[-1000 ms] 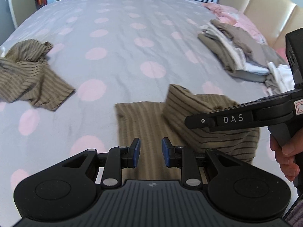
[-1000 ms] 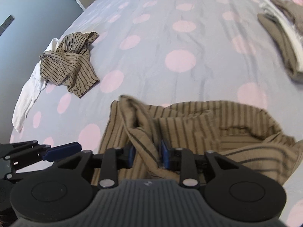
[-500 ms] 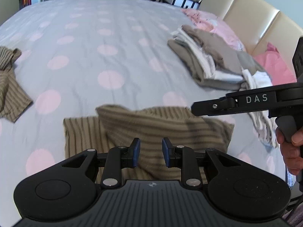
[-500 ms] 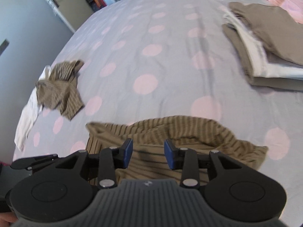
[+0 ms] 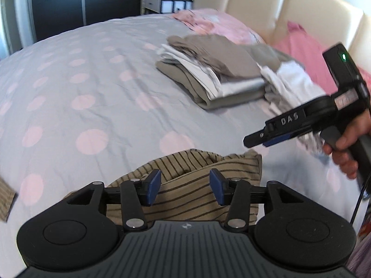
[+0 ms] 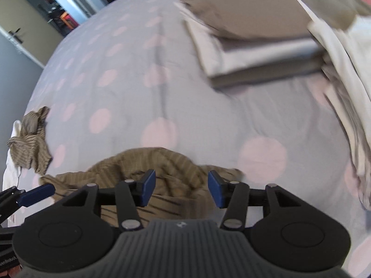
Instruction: Fold clothes
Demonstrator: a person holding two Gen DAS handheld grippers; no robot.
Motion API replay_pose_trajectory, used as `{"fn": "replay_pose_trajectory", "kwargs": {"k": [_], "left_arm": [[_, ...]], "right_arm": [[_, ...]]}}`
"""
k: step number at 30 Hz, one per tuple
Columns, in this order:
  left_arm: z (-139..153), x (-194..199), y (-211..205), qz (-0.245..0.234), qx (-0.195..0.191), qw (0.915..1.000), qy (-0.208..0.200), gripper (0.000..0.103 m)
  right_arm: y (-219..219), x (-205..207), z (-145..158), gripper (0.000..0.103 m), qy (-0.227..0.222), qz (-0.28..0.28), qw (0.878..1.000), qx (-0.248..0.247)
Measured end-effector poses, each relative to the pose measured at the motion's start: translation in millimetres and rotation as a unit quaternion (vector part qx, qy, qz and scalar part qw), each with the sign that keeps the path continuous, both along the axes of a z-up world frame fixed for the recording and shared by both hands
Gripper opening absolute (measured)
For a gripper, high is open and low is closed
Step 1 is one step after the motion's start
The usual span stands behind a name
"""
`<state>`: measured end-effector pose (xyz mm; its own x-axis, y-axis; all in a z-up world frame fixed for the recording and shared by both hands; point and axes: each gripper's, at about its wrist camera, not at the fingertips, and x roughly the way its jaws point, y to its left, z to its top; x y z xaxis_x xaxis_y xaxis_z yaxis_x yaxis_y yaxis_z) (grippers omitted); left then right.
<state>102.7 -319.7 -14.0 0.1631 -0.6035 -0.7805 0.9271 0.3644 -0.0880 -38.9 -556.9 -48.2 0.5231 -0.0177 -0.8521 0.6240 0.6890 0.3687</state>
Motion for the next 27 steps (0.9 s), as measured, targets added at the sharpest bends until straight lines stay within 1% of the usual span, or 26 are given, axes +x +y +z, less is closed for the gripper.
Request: {"fn": "replay_pose_trajectory", "kwargs": {"k": [4,7,11,12,14,15,16,17,18,19,21,27], "left_arm": [[-14,-7,-17,-0.029,0.016,0.9995,-0.002,0.048],[-25,-11,-28,-0.046,0.031,0.9985,-0.006,0.048],[-36,-15,-37,-0.069,0.046,0.9966,-0.006,0.048],[-38,-17,-38,-0.075,0.050,0.9959,-0.004,0.047],[-40,-19,-37,-0.089,0.058,0.9944,-0.001,0.036],[-40,-20,-36,-0.094,0.062,0.9937,-0.001,0.025],[-40,-20,-35,-0.098,0.065,0.9931,-0.002,0.018],[-39,-21,-34,-0.101,0.069,0.9925,-0.003,0.016],[-38,-22,-32,-0.104,0.072,0.9919,-0.003,0.008],[-35,-22,-29,-0.107,0.074,0.9915,-0.003,0.004],[-29,-24,-23,-0.111,0.077,0.9908,-0.003,0.002],[-6,-30,9,-0.114,0.080,0.9903,-0.001,0.000]], "right_arm": [[-18,-12,-16,0.054,0.011,-0.021,0.999,0.021],[-31,-17,-31,0.054,0.015,-0.043,0.998,0.051],[-46,-20,-52,0.054,0.009,-0.072,0.993,0.094],[-48,-19,-58,0.054,0.009,-0.076,0.991,0.106],[-52,-17,-70,0.054,0.010,-0.083,0.988,0.130],[-53,-15,-73,0.051,0.011,-0.083,0.987,0.139],[-53,-13,-76,0.039,0.011,-0.082,0.986,0.148],[-53,-11,-76,0.031,0.007,-0.076,0.986,0.151],[-52,-8,-72,0.017,0.001,-0.067,0.987,0.149],[-51,-5,-68,0.012,-0.005,-0.058,0.988,0.145],[-48,0,-56,0.007,-0.021,-0.040,0.989,0.139],[-27,14,-15,0.006,-0.071,0.009,0.989,0.127]]}}
